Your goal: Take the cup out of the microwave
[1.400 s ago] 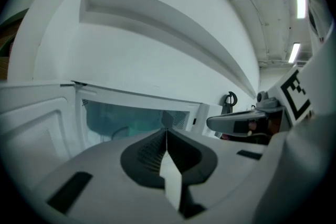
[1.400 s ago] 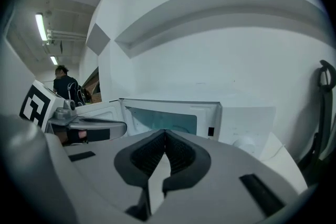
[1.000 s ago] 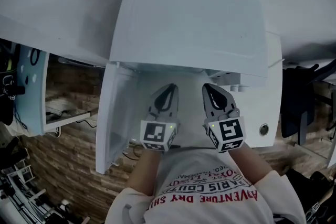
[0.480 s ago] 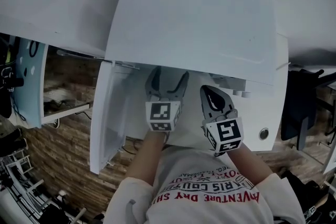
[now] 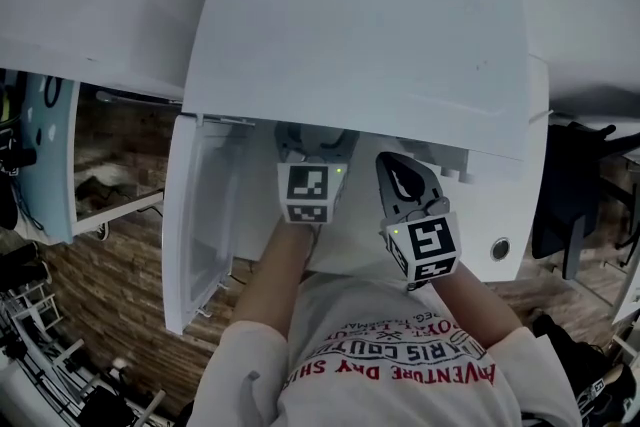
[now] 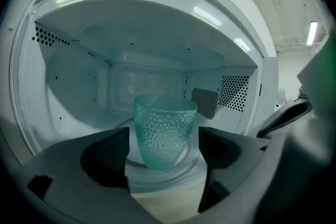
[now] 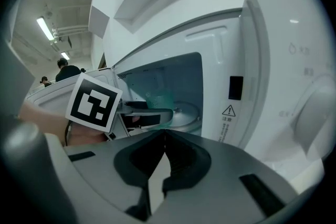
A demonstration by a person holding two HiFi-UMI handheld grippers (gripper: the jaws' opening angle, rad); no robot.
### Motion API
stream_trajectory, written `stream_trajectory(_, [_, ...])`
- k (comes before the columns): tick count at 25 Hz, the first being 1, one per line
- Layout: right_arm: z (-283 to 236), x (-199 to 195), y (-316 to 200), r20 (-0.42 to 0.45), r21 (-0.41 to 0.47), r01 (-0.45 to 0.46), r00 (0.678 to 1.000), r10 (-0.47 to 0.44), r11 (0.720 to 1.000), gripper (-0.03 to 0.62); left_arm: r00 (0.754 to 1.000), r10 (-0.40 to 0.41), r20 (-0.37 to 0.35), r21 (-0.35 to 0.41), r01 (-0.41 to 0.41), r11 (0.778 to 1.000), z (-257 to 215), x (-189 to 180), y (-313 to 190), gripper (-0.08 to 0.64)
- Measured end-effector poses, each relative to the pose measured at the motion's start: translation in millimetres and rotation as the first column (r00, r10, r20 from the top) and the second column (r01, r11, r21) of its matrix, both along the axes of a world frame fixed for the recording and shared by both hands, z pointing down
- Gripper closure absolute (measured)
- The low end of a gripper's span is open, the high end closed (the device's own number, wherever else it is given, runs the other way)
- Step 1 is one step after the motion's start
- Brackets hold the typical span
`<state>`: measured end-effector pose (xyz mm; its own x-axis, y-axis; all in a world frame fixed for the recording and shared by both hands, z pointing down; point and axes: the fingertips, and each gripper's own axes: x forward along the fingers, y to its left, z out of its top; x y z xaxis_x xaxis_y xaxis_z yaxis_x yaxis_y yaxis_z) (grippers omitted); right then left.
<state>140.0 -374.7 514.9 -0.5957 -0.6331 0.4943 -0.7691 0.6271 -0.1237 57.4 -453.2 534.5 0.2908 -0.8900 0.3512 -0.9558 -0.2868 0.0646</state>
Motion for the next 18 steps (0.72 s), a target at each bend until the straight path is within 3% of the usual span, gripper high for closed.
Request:
stream_trajectory(7, [3.3,4.2,-2.7,-0.050,0.041,-0.010,0.999,0.012,0.999,0.581,0.999,0.023,0.033,-0.009,-0.022,1.000,5.4,5.0,-19.2,0.170])
stream_trajectory(18, [6.3,13.3,-2.1,-0.052,0.025,-0.037,0.998,0.039,0.999,0.581,0.998,0.041,0.046,-0.049,-0.039,0.998,12.4,2.8,-25.5,0.189])
